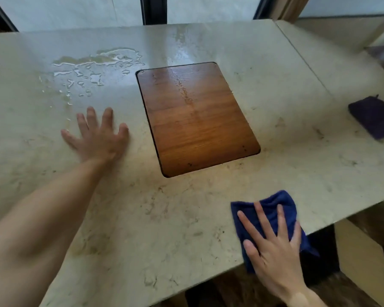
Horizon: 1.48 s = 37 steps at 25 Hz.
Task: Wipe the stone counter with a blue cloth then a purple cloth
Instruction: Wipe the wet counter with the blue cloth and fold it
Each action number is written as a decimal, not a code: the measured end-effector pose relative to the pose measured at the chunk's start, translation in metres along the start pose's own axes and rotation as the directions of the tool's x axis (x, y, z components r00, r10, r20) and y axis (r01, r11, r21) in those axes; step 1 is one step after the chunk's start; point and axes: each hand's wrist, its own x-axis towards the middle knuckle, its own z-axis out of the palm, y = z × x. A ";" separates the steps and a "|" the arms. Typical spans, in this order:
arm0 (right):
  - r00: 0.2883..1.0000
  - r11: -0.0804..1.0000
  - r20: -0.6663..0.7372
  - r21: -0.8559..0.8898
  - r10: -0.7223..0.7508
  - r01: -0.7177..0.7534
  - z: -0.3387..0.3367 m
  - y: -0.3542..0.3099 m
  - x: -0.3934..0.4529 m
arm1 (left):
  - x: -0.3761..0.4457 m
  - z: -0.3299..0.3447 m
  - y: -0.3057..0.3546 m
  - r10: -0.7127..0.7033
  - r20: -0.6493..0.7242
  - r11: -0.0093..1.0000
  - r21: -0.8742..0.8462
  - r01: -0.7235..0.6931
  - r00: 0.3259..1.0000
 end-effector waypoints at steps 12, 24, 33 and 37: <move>0.991 0.991 -0.017 0.037 -0.129 0.130 -0.016 -0.082 0.163 | 0.000 0.002 -0.002 0.014 -0.004 1.000 -0.016 -0.014 1.000; 0.998 0.993 0.040 0.110 -0.051 0.046 -0.085 -0.143 0.566 | -0.002 0.005 0.001 -0.006 -0.034 0.997 0.081 0.009 0.999; 0.980 0.985 0.114 0.061 -0.165 0.159 -0.108 -0.217 0.696 | 0.004 0.016 -0.002 -0.006 -0.069 0.994 0.109 0.013 0.998; 0.889 0.897 0.140 -0.003 -0.437 0.442 -0.099 -0.218 0.643 | 0.004 0.011 -0.004 -0.019 -0.026 0.993 0.117 0.022 0.999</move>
